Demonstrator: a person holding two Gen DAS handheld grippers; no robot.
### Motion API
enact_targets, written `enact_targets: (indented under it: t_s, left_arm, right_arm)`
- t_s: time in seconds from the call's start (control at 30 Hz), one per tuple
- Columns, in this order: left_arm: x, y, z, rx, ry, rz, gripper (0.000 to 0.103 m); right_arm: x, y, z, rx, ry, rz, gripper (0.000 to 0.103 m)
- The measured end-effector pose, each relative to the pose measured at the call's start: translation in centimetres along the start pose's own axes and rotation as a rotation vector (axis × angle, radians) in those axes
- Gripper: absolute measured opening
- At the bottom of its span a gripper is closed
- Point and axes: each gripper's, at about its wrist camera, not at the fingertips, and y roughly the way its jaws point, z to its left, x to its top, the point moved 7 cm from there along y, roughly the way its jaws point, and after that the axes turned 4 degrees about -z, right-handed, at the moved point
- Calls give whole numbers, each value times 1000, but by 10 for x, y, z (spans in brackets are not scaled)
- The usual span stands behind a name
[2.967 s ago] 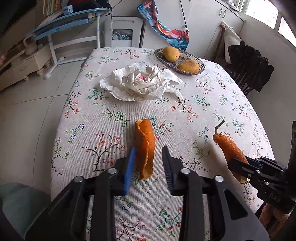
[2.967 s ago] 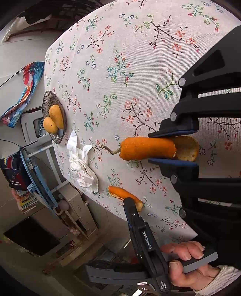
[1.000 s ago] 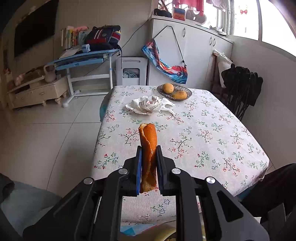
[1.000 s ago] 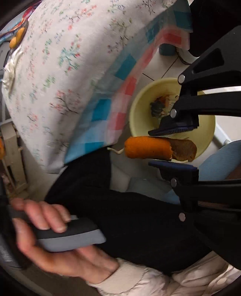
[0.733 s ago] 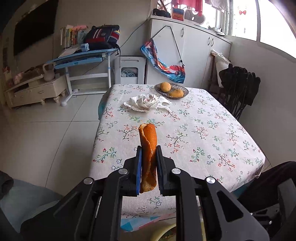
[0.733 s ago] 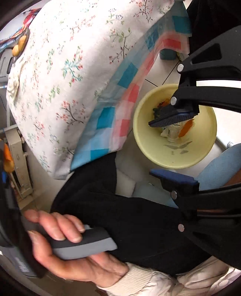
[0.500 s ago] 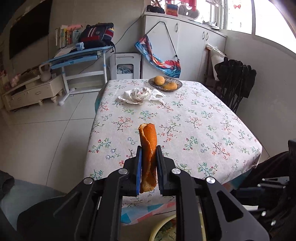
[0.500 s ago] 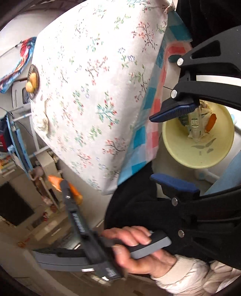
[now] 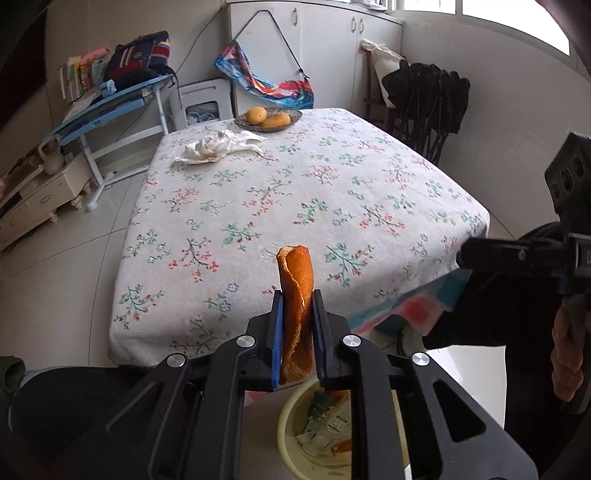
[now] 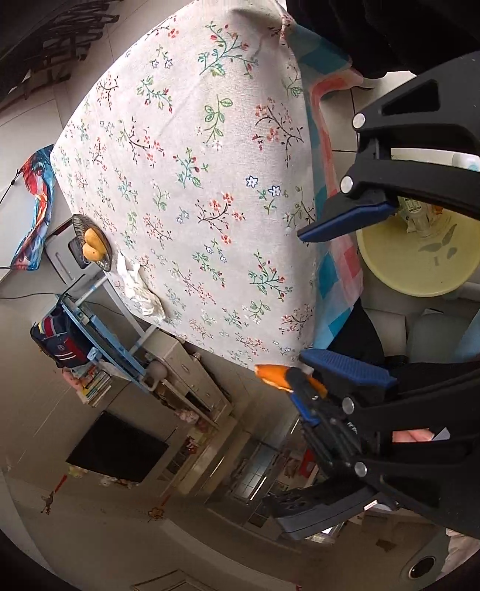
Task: Collect trash
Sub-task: 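Lower the orange peel into the yellow basin and open the left gripper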
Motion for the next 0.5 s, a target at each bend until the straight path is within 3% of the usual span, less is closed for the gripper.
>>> enact_targets:
  t_s: [0.2, 0.37, 0.43, 0.5]
  left_arm:
    - [-36, 6, -41, -101, 115, 148, 14]
    - [-82, 15, -73, -215, 225, 364, 15]
    - [-103, 22, -81, -224, 287, 456, 20]
    - [-111, 25, -81, -211, 300, 493, 24]
  right_arm:
    - [-3, -12, -5, 7, 17, -19, 59]
    - [-3, -17, -7, 11, 25, -31, 60]
    - [-2, -18, -9, 10, 32, -37, 61]
    - [-1, -18, -10, 15, 44, -40, 61]
